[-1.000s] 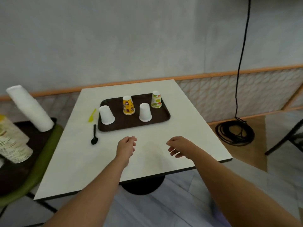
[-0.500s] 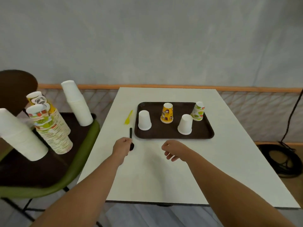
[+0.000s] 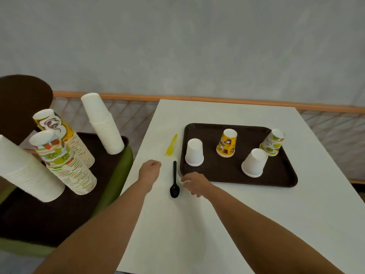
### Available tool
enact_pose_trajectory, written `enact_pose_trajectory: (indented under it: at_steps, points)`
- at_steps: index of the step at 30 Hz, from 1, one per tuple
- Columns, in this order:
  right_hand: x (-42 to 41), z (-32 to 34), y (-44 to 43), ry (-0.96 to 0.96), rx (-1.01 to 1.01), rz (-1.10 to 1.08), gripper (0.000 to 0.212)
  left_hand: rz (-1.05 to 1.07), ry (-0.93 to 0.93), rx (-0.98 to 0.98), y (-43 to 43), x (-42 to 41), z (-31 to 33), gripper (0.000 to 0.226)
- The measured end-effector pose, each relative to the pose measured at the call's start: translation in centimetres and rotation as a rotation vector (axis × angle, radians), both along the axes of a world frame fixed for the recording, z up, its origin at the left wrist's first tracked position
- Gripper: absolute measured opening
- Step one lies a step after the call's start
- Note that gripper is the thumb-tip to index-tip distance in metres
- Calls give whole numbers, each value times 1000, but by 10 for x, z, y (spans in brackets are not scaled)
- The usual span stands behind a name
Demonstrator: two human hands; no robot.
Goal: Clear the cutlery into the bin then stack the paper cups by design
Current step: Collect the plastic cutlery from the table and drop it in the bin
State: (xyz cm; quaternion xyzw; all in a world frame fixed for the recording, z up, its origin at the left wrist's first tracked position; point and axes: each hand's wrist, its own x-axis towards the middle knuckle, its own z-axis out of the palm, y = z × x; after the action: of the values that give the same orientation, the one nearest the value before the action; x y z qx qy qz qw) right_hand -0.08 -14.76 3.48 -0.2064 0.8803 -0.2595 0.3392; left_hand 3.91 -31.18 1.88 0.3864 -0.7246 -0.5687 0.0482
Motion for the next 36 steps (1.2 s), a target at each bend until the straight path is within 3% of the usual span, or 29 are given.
enact_pose_trajectory:
  at_steps: [12, 16, 21, 24, 30, 36]
  points:
    - [6, -44, -28, 236, 148, 172, 35, -111, -44, -183, -31, -75, -21, 28]
    - [10, -49, -24, 302, 117, 138, 27, -317, -49, -402, -39, -100, -31, 32]
    - [12, -53, -18, 327, 108, 94, 22, -663, -237, -670, -39, -124, -40, 41]
    - [11, -54, -15, 309, 92, 78, 19, -688, -268, -771, -35, -121, -41, 40]
    - [14, -51, -18, 254, 68, 0, 28, -471, -104, -674, -32, -94, -45, 22]
    - [17, -48, -25, 146, 41, -96, 54, -351, -58, -438, -31, -62, -46, 33]
